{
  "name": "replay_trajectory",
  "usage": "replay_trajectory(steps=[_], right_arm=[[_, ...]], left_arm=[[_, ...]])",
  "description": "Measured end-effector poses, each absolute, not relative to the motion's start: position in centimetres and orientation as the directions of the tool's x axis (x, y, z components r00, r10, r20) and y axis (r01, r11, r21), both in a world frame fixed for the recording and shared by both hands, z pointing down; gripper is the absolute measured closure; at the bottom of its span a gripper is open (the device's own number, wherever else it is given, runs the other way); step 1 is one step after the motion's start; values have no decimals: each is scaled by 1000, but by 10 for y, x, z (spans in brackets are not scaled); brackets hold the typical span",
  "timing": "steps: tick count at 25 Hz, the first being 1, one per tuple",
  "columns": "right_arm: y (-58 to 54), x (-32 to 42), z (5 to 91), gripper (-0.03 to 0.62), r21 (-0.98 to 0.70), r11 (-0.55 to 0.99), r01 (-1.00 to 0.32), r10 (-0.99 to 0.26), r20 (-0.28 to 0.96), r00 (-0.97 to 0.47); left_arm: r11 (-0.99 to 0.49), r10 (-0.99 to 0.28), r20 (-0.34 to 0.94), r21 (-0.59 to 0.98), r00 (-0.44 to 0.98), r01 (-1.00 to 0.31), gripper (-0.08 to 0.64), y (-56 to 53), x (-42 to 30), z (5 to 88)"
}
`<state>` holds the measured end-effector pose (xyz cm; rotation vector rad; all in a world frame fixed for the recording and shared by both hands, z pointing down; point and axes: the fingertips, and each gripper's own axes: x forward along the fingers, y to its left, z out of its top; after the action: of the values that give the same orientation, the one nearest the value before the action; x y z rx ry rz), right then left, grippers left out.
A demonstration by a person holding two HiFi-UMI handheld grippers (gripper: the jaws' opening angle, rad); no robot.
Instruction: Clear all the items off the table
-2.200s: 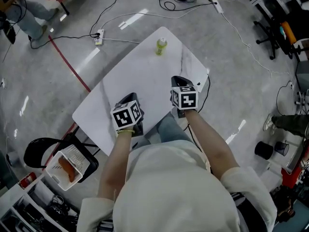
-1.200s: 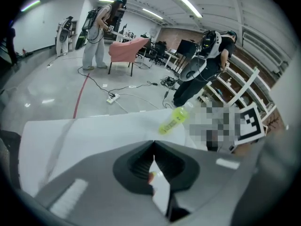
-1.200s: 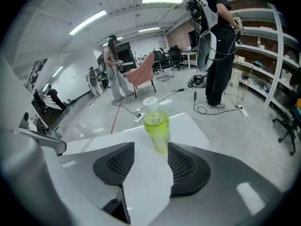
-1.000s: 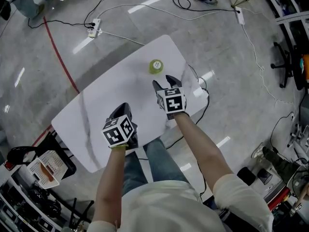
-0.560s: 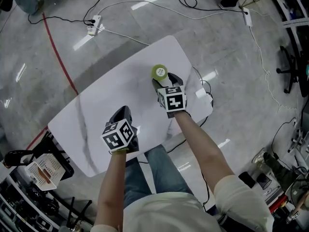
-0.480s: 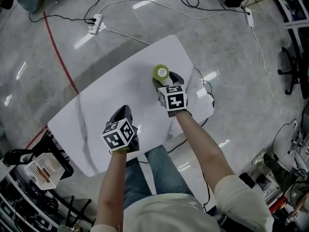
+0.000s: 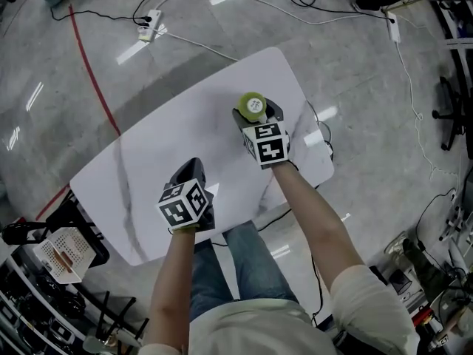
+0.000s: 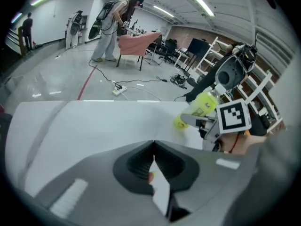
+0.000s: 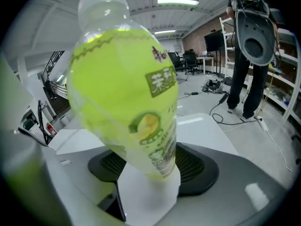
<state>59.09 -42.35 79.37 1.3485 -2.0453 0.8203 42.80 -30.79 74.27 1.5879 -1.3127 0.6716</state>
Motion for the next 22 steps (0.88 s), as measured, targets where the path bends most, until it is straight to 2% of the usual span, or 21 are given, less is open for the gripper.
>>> replay_trajectory(steps=[10,22], right_arm=[[-419,589,793,312,-125,370,-920,-578,745,-334],[-388,571,747,319,-101,397,-912,-581,742,-335]], left_arm=[[13,-393,878,302,272,-953,552,-281,424,748],[18,-433,859,311,273,-950,552,-278,409,710]])
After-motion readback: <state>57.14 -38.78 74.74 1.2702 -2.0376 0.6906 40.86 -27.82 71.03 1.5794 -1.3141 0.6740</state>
